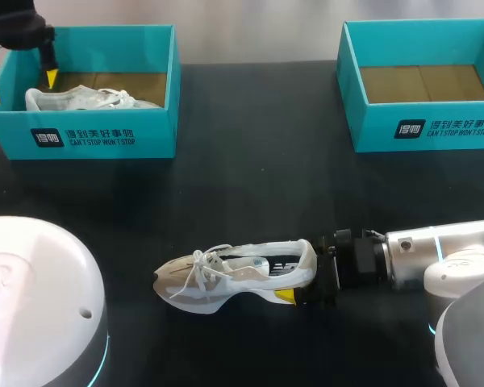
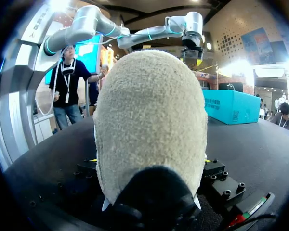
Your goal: Take the shoe out of the shoebox, open the shoe tongue, remove and reinsert the insole, then place the shoe into the shoebox
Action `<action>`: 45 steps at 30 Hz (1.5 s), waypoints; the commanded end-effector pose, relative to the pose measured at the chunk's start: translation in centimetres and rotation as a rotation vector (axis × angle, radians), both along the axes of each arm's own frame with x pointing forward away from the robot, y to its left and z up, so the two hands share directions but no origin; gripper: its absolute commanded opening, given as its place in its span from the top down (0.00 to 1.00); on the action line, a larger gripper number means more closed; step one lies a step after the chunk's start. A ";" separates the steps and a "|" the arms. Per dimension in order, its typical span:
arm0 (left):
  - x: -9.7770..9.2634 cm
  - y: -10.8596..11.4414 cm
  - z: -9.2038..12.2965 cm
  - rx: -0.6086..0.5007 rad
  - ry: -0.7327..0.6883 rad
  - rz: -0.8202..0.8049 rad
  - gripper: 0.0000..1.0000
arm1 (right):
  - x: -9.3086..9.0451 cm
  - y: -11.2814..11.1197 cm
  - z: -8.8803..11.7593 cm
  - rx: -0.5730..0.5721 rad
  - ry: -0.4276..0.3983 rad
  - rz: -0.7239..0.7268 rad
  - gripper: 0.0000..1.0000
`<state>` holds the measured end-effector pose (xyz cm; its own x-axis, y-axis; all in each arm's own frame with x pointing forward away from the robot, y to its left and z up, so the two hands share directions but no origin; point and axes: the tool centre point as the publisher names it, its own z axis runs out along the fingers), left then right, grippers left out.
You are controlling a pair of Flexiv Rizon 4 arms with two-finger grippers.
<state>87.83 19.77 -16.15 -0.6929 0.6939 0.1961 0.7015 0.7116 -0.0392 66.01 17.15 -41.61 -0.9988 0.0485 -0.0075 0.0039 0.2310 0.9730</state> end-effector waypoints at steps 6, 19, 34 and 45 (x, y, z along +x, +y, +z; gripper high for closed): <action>-6.2 -4.0 -0.2 0.112 -0.077 0.465 0.00 | 0.0 0.0 0.1 -0.004 0.000 -0.001 1.00; -16.6 -10.9 -1.3 0.192 0.103 0.924 0.00 | 0.0 0.0 0.1 -0.004 0.000 -0.001 1.00; -19.0 -11.8 -1.3 0.151 0.052 0.979 0.00 | 0.0 0.0 0.1 -0.004 0.000 -0.001 1.00; -26.8 -20.2 -4.2 0.067 -0.096 1.496 0.00 | 0.0 0.0 0.1 -0.004 0.000 -0.001 1.00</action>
